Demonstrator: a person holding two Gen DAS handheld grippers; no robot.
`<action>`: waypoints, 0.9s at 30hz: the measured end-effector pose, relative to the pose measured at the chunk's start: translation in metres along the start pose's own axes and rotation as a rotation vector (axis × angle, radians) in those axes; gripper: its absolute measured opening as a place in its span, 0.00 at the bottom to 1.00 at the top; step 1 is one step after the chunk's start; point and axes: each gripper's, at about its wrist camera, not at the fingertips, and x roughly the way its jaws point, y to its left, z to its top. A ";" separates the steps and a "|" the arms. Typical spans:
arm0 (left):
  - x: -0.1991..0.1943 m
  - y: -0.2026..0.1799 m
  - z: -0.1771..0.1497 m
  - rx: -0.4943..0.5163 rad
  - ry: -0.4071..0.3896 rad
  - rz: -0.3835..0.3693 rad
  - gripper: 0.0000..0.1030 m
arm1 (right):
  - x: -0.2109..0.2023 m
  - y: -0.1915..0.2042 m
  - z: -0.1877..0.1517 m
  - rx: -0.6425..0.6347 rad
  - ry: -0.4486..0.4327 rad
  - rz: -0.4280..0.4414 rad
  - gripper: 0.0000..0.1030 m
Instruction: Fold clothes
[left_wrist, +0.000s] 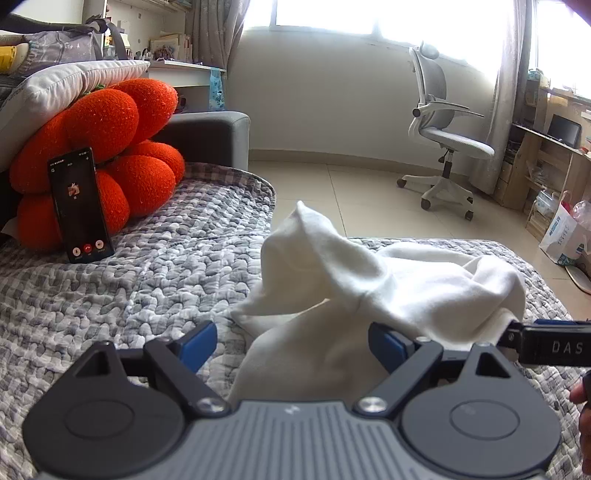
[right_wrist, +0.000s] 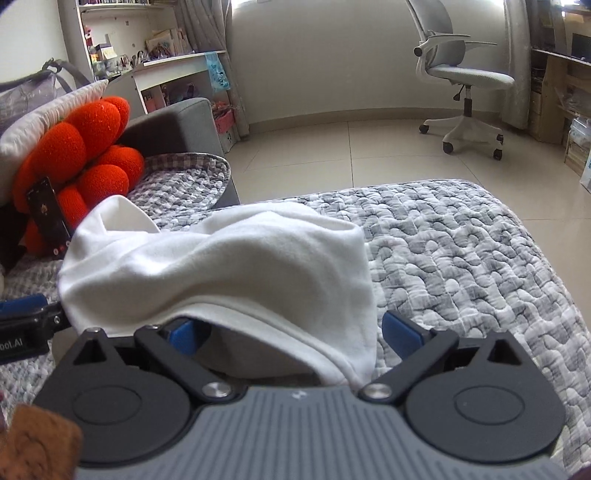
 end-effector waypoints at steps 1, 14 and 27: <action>0.001 0.000 0.001 0.008 0.004 0.000 0.87 | 0.000 0.000 0.001 0.003 -0.004 0.000 0.95; 0.028 0.003 0.018 0.155 0.056 -0.029 0.90 | 0.003 -0.023 0.014 0.138 -0.071 0.023 0.95; 0.090 0.013 0.038 -0.243 0.200 -0.432 0.39 | 0.001 -0.035 0.016 0.206 -0.141 0.023 0.95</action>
